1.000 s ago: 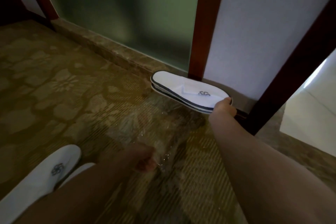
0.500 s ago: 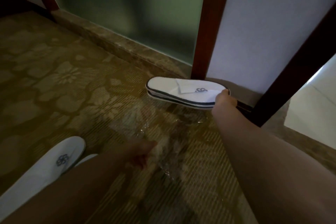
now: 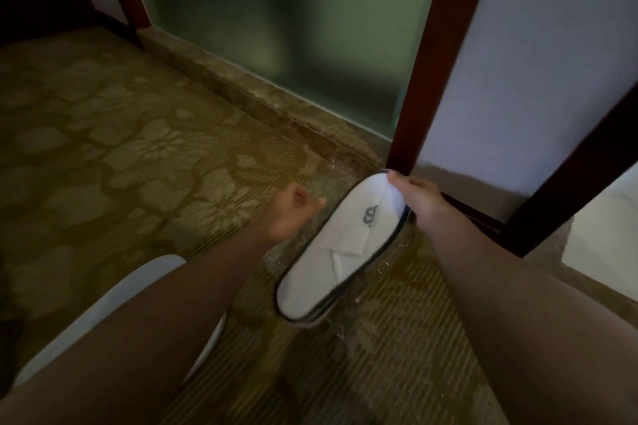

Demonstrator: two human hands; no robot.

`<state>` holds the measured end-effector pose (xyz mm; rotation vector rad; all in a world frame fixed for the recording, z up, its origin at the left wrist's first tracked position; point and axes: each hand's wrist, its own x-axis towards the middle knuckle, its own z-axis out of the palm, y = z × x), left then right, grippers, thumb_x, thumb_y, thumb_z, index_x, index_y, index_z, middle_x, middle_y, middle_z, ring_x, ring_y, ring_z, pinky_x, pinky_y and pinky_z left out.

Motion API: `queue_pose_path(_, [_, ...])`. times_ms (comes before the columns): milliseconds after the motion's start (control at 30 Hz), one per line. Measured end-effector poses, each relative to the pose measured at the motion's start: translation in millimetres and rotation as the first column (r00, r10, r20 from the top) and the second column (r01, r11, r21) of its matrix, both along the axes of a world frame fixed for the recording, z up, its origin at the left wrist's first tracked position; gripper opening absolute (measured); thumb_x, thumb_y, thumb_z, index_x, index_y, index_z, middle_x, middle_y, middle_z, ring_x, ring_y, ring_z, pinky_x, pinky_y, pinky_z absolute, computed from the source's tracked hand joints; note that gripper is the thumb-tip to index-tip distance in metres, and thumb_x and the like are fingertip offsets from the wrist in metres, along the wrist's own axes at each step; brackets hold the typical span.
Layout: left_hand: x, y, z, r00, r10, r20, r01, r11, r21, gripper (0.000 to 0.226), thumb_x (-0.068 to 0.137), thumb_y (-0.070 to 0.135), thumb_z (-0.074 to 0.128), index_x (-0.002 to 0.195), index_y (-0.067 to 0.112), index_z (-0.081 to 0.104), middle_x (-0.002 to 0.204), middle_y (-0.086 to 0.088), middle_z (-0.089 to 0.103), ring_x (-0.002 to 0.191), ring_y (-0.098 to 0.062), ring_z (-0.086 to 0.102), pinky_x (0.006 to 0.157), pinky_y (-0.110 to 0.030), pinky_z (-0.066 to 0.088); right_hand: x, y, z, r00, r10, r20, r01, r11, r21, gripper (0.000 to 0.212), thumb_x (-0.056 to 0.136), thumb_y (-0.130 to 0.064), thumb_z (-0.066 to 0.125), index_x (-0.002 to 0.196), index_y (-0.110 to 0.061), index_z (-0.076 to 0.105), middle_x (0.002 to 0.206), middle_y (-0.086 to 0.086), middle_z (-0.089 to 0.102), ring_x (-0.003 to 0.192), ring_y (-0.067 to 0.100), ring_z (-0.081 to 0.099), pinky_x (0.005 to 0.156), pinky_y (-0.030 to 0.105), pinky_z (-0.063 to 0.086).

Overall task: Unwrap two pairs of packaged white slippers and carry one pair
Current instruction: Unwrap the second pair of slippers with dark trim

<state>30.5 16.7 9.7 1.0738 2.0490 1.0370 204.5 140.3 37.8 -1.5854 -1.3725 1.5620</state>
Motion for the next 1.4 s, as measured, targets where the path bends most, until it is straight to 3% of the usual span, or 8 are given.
queue_pose_path(67, [4, -4, 4, 0.995, -0.061, 0.085, 0.071, 0.990, -0.122, 0.048, 0.085, 0.043, 0.060, 0.119, 0.010, 0.053, 0.111, -0.003, 0.056, 0.106, -0.019, 0.057, 0.087, -0.028, 0.044, -11, -9, 2, 0.992, 0.124, 0.021, -0.124, 0.992, -0.023, 0.041, 0.083, -0.040, 0.066, 0.108, -0.007, 0.066, 0.114, 0.011, 0.066, 0.102, 0.030, 0.061, 0.102, 0.038, 0.044])
queue_pose_path(300, [-6, -17, 21, 0.776, -0.041, 0.629, 0.068, 0.997, -0.020, 0.027, 0.088, 0.030, 0.060, 0.105, 0.010, 0.067, 0.094, -0.005, 0.074, 0.079, -0.015, 0.072, 0.074, -0.026, 0.059, -54, -24, 8, 0.969, 0.245, -0.033, -0.246, 0.969, -0.028, 0.039, 0.079, -0.052, 0.064, 0.101, -0.020, 0.066, 0.113, 0.013, 0.068, 0.103, 0.031, 0.065, 0.100, 0.047, 0.048])
queue_pose_path(533, [-27, -20, 16, 0.825, 0.264, 0.499, -0.313, 0.950, 0.015, 0.045, 0.083, 0.039, 0.065, 0.112, 0.005, 0.066, 0.106, -0.012, 0.070, 0.087, -0.022, 0.067, 0.075, -0.029, 0.055, -72, -22, -2, 0.963, 0.255, -0.091, -0.260, 0.964, -0.050, 0.045, 0.059, -0.068, 0.063, 0.087, -0.034, 0.055, 0.121, 0.006, 0.059, 0.110, 0.031, 0.059, 0.098, 0.055, 0.045])
queue_pose_path(700, [-36, -17, 14, 0.749, 0.446, 0.491, -0.538, 0.841, 0.057, 0.051, 0.084, 0.040, 0.063, 0.119, 0.002, 0.061, 0.114, -0.015, 0.067, 0.091, -0.025, 0.062, 0.078, -0.031, 0.049, -85, -45, 9, 0.908, 0.406, -0.101, -0.416, 0.902, -0.115, 0.038, 0.081, -0.041, 0.067, 0.111, -0.018, 0.057, 0.108, 0.008, 0.064, 0.093, 0.024, 0.064, 0.075, 0.036, 0.056])
queue_pose_path(900, [-42, -10, 6, 0.737, 0.496, 0.459, -0.558, 0.830, -0.002, 0.059, 0.084, 0.051, 0.056, 0.121, 0.005, 0.059, 0.118, -0.013, 0.064, 0.100, -0.028, 0.061, 0.090, -0.037, 0.050, -102, -47, -7, 0.922, 0.384, -0.054, -0.387, 0.920, -0.058, 0.046, 0.082, -0.036, 0.068, 0.116, -0.007, 0.059, 0.111, 0.012, 0.067, 0.091, 0.024, 0.065, 0.073, 0.033, 0.054])
queue_pose_path(1033, [-46, -8, -1, 0.689, 0.450, 0.568, -0.512, 0.857, -0.058, 0.067, 0.088, 0.058, 0.041, 0.134, 0.010, 0.050, 0.134, -0.015, 0.056, 0.114, -0.033, 0.057, 0.099, -0.042, 0.046, -107, -38, -23, 0.964, 0.229, -0.132, -0.239, 0.969, -0.064, 0.048, 0.085, -0.036, 0.063, 0.121, -0.005, 0.058, 0.115, 0.019, 0.066, 0.099, 0.034, 0.066, 0.088, 0.048, 0.055])
queue_pose_path(1233, [-61, -12, -22, 0.771, 0.545, 0.328, -0.563, 0.825, -0.047, 0.056, 0.098, 0.039, 0.035, 0.136, 0.000, 0.046, 0.142, -0.018, 0.048, 0.128, -0.033, 0.046, 0.108, -0.036, 0.036, -115, -30, -48, 0.987, 0.144, -0.070, -0.150, 0.985, -0.088, 0.063, 0.088, -0.042, 0.055, 0.137, -0.004, 0.045, 0.135, 0.017, 0.054, 0.117, 0.036, 0.057, 0.102, 0.047, 0.046])
queue_pose_path(1400, [-78, -57, -61, 0.779, 0.599, 0.186, -0.592, 0.800, -0.097, 0.050, 0.097, 0.037, 0.040, 0.120, -0.003, 0.058, 0.126, -0.022, 0.058, 0.118, -0.034, 0.053, 0.091, -0.029, 0.038, -111, -52, -77, 0.985, 0.171, 0.033, -0.165, 0.977, -0.134, 0.058, 0.091, -0.038, 0.054, 0.135, 0.000, 0.047, 0.135, 0.017, 0.053, 0.120, 0.035, 0.054, 0.102, 0.037, 0.043])
